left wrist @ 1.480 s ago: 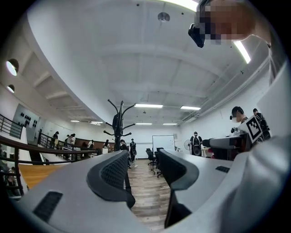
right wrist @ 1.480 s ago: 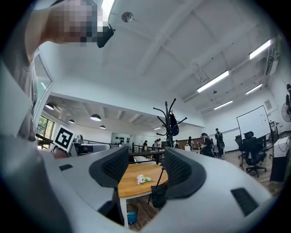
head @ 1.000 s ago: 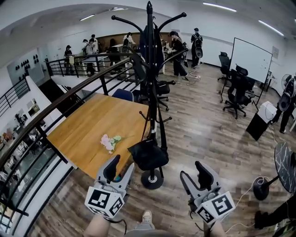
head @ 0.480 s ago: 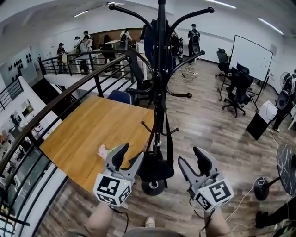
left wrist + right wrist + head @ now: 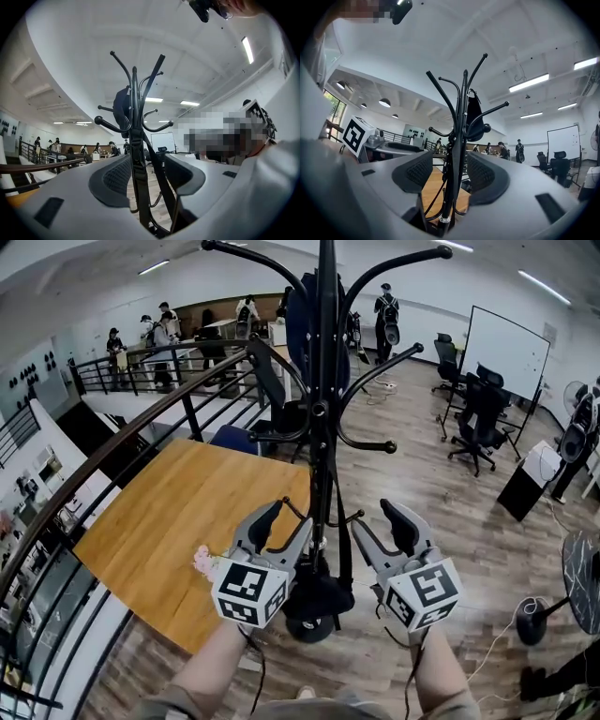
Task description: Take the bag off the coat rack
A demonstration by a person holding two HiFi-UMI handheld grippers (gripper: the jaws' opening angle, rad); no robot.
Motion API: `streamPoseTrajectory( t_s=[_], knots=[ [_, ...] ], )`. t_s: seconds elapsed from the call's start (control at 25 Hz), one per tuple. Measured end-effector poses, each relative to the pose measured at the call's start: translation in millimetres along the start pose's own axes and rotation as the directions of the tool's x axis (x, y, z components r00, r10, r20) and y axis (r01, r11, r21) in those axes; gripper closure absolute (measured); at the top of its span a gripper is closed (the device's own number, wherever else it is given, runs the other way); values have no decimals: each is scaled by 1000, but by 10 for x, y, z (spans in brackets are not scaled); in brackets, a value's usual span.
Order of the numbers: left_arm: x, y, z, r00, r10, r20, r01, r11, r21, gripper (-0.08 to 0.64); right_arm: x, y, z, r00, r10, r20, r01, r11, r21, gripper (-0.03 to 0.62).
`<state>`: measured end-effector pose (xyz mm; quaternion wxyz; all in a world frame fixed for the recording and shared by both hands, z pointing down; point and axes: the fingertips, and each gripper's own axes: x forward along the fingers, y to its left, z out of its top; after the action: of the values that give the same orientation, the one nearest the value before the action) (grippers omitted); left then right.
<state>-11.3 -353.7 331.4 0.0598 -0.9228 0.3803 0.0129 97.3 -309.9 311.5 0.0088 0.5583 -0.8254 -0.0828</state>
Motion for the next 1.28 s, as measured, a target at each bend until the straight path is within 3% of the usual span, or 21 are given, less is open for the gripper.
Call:
streamPoseTrajectory(
  t_s=[0.32,0.56,0.72,0.84,0.96,1.04,1.16,1.28],
  knots=[
    [486,121,-194,997,22,-78,-22,1000,3,331,489,-87,-290,996,61,-61,-58,998,39,348],
    [687,221,-257,992,57,-111,-56,998,15,331,823,37,-486,978,189,-92,-185,981,53,349],
    [717,329,-317,986,107,-124,-107,994,4,336,960,97,-558,963,255,-84,-249,966,72,389],
    [736,370,-308,986,128,-105,-130,991,-9,338,1022,114,-585,949,306,-75,-300,950,86,446],
    [784,294,-280,984,158,-78,-155,987,41,409,1000,54,-572,937,346,-57,-339,935,98,547],
    [778,248,-276,982,180,-61,-178,983,37,414,964,27,-560,924,379,-47,-371,920,123,558],
    [703,238,-244,978,205,-30,-206,978,-26,438,882,52,-512,903,429,-27,-421,895,149,560],
    [566,360,-169,961,275,7,-274,960,-64,495,787,62,-429,889,459,0,-453,877,158,560]
  ],
)
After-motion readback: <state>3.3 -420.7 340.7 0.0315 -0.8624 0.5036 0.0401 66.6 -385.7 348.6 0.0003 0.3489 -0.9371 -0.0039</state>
